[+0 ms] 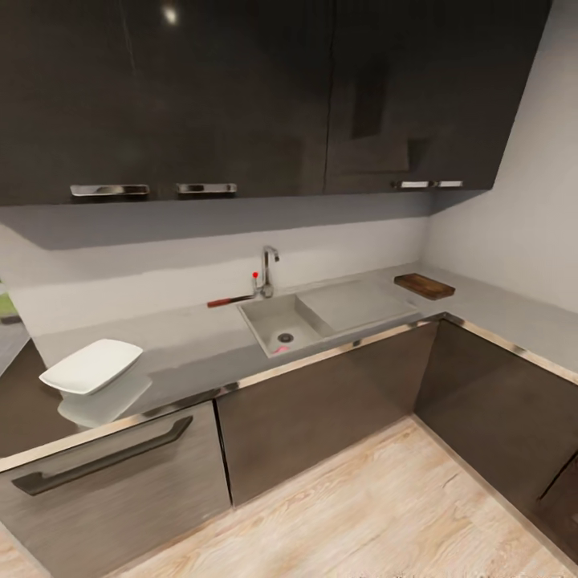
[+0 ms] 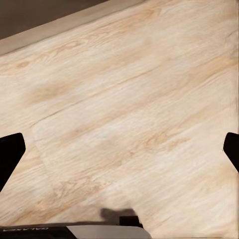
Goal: In the kitchen, take the Vidalia onion out of the sink, dice it on the chopping board with the paring knife, put the diced onion into the bowl on the countertop, then place both the paring knife and the chopping board into the sink.
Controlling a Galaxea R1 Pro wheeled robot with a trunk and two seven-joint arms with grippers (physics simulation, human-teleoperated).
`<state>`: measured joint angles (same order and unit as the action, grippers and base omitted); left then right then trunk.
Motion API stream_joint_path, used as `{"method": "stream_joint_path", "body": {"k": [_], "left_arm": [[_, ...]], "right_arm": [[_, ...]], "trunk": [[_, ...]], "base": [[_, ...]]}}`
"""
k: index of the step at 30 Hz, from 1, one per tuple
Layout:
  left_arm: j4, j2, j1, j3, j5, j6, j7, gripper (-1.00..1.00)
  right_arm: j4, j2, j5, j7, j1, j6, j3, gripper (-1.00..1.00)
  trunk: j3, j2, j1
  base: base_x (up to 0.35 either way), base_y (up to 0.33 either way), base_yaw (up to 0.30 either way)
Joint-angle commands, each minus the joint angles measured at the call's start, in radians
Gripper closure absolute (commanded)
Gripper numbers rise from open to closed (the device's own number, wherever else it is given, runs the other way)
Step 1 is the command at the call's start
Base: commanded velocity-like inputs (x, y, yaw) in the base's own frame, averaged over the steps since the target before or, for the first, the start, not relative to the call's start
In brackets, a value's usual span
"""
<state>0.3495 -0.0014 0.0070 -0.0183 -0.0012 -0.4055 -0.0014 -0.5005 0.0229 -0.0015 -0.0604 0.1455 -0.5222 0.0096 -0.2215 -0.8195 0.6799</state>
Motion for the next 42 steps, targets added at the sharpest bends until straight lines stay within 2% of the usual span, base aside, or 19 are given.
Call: {"method": "stream_joint_path", "body": {"k": [1,42], "left_arm": [[0.002,0.0,0.001,-0.002,0.001,-0.001,0.0,-1.0],[0.001,0.0,0.001,-0.002,0.003,-0.001,0.001,-1.0]], "right_arm": [[-0.001,0.0,0.0,-0.004,0.0,-0.001,0.001,-1.0],[-0.001,0.001,0.002,-0.004,0.0,-0.001,0.001,-1.0]], "trunk": [[0.003,0.006,-0.004],[0.146,0.293,-0.161]], "base": [[0.0,0.0,-0.242],[0.0,0.0,-0.233]]}}
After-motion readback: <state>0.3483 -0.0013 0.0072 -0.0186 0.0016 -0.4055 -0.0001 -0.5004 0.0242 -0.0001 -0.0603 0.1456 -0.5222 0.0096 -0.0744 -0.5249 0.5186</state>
